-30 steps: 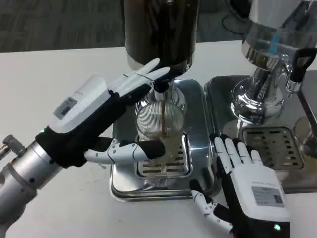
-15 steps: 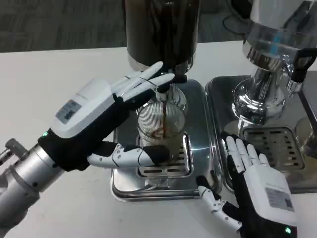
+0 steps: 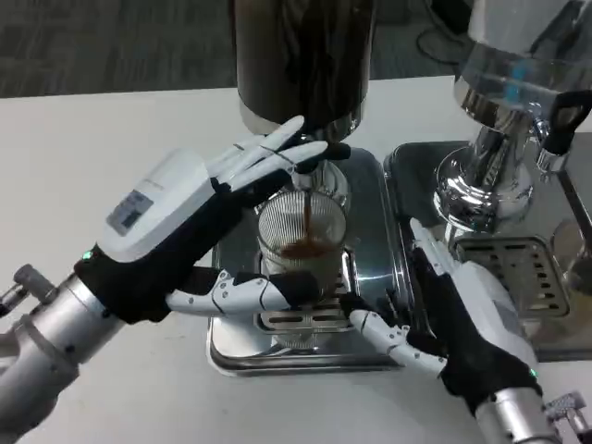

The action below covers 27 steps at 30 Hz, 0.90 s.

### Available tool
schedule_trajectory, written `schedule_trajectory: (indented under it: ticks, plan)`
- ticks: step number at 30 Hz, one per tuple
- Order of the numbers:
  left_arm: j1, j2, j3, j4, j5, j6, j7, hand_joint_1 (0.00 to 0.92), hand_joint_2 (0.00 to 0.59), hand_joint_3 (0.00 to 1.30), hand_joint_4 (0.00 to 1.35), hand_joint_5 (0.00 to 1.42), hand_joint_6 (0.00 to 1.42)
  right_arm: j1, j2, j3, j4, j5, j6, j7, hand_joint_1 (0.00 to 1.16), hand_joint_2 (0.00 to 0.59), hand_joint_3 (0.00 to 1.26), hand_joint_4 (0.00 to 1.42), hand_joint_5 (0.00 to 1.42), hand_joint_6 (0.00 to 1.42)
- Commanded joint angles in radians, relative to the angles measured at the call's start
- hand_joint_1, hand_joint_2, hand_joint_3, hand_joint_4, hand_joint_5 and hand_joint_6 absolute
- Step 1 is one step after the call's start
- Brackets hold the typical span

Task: Grasp the cup under the faucet to collect the drink, then remove the cup.

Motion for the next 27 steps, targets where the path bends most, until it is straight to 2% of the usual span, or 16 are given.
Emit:
schedule_trajectory:
  ticks: [1,6,14,21,27]
  plan:
    - [0.04,0.019,-0.075,0.015,0.093,-0.008,-0.066,0.0,0.155,0.17,0.0,0.18,0.12,-0.056,-0.003,-0.016,0.038,0.018,0.017,0.045,0.4,0.213,0.0,0.0,0.0,0.0]
    - [0.042,0.025,-0.066,0.018,0.093,-0.002,-0.054,0.0,0.156,0.18,0.0,0.18,0.12,-0.102,-0.01,-0.016,0.073,0.022,0.033,0.091,0.4,0.213,0.0,0.0,0.0,0.0]
    - [0.046,0.027,-0.064,0.016,0.087,0.003,-0.051,0.0,0.178,0.18,0.0,0.19,0.12,-0.156,-0.001,-0.017,0.116,0.058,0.02,0.122,0.41,0.212,0.0,0.0,0.0,0.0]
    - [0.058,0.029,-0.057,0.011,0.091,0.015,-0.041,0.0,0.177,0.18,0.0,0.19,0.12,-0.191,0.011,-0.015,0.156,0.088,0.014,0.136,0.41,0.212,0.0,0.0,0.0,0.0]
    - [0.07,0.033,-0.047,0.002,0.098,0.029,-0.028,0.0,0.17,0.18,0.01,0.19,0.12,-0.221,0.018,0.004,0.169,0.094,-0.007,0.142,0.41,0.212,0.0,0.0,0.0,0.0]
